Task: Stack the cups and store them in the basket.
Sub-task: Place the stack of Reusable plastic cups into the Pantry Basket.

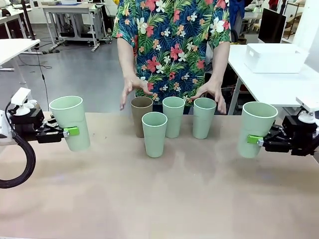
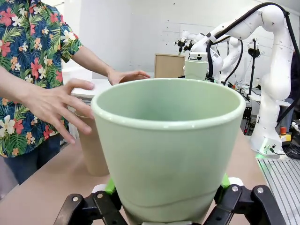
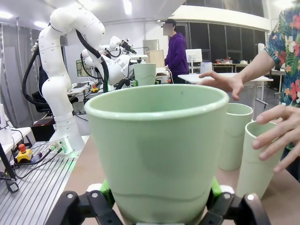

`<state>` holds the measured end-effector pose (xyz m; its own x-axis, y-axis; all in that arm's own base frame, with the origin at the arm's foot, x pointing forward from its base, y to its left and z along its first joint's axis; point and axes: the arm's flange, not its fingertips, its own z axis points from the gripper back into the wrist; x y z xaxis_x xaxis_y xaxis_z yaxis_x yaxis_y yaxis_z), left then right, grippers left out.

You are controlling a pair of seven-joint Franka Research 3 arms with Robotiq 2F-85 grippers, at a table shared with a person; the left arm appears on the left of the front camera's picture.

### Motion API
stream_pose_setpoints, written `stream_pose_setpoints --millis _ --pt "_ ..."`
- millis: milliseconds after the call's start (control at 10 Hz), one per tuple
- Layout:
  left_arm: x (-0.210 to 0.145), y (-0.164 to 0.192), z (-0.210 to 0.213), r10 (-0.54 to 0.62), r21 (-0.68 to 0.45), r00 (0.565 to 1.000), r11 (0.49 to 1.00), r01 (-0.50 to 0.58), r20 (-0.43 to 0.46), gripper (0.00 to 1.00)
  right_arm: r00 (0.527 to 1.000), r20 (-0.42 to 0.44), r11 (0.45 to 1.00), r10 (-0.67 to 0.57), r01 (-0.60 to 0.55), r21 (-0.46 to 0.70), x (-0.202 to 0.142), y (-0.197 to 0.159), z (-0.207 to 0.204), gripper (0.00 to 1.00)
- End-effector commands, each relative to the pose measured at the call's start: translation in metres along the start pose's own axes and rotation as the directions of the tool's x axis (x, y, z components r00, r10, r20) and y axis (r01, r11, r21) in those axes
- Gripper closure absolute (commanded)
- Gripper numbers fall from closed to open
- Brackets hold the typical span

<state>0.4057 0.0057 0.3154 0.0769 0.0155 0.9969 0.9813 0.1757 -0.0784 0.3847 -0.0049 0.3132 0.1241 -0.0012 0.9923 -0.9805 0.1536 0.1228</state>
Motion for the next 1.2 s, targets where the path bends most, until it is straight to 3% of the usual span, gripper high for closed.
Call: stream_pose_setpoints --millis 0,1100 --pt "0.0029 -0.0004 -0.0004 -0.006 -0.001 1.0 1.0 0.006 0.002 0.13 1.0 -0.001 1.0 0.004 -0.004 -0.005 0.0021 -0.0003 0.0007 0.15" --pt "0.0029 -0.0004 -0.0004 -0.006 -0.001 1.0 1.0 0.006 0.002 0.13 1.0 -0.001 1.0 0.004 -0.004 -0.005 0.0021 -0.0003 0.0007 0.15"
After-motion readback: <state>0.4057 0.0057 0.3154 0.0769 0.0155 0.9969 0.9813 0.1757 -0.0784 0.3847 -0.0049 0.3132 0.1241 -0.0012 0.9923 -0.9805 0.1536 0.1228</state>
